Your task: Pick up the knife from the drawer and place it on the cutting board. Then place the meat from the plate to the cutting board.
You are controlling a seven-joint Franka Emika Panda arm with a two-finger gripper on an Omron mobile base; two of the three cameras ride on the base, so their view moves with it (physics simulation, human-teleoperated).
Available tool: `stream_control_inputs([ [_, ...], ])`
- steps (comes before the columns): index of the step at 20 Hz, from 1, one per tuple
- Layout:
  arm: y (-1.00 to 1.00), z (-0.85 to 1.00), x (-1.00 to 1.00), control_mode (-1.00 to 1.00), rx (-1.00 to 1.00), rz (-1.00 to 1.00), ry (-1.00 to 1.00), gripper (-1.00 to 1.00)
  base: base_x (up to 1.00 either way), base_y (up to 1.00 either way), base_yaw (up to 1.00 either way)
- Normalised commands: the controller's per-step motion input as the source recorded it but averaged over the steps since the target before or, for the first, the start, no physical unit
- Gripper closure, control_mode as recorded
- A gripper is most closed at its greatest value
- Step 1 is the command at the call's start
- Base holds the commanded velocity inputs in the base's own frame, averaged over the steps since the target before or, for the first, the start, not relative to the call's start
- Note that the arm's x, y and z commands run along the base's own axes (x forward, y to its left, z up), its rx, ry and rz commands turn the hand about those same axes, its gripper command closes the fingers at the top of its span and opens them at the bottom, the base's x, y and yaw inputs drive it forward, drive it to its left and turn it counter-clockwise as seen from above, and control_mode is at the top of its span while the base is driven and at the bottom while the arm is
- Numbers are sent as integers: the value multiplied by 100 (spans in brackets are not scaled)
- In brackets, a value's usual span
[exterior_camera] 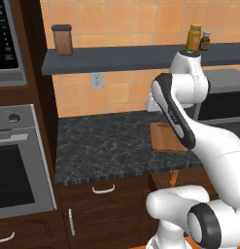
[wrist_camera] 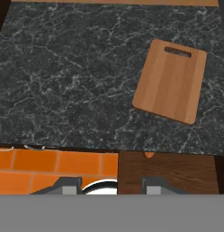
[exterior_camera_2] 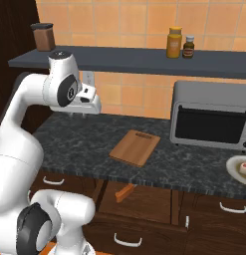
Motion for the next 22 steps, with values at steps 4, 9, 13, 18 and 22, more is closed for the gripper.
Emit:
stream_control_inputs([
  [4,0,0,-19,-100,0,0,0,-100,0,0,0],
  [9,-2,-3,-65,-100,0,0,0,-100,0,0,0],
  [13,-17,-26,-77,-100,0,-1,0,-100,0,0,0],
  [18,-6,-28,-57,-100,0,-4,-3,-100,0,0,0],
  [22,-5,-30,-42,-100,1,-5,0,-100,0,0,0],
])
